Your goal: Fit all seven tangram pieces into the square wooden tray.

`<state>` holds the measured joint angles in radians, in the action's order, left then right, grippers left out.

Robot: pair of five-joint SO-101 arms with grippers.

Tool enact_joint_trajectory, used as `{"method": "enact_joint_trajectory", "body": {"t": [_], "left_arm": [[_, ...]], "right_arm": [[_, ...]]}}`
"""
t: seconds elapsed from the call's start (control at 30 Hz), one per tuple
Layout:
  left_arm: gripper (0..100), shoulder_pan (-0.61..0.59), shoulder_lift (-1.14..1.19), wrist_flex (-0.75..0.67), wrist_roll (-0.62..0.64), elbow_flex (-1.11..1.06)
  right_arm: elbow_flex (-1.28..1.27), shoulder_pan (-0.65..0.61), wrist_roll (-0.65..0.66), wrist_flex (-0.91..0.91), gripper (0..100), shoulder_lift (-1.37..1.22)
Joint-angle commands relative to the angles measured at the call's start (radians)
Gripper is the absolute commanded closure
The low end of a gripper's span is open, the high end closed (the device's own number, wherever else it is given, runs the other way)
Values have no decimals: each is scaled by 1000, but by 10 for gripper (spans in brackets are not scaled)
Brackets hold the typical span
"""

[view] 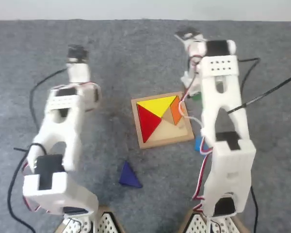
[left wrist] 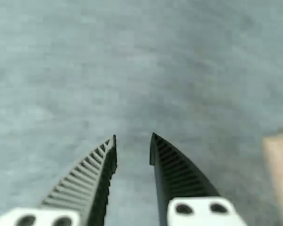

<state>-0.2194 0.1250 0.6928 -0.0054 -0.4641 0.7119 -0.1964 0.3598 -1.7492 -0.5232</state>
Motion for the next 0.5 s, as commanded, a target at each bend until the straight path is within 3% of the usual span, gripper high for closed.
{"method": "enact_joint_trajectory", "body": {"t": [0.0, 0.2, 0.33, 0.47], "left_arm": [[887, -66, -6, -18, 26, 62], [887, -140, -6, -84, 87, 61], [887, -170, -6, -91, 130, 64], [887, -169, -6, -89, 130, 64]], "right_arm": [[-58, -105, 14, -39, 950, 173], [-298, -305, 14, 18, 950, 352], [-624, -386, 14, 202, 947, 549], [-988, -390, 9, 455, 947, 677]]}}
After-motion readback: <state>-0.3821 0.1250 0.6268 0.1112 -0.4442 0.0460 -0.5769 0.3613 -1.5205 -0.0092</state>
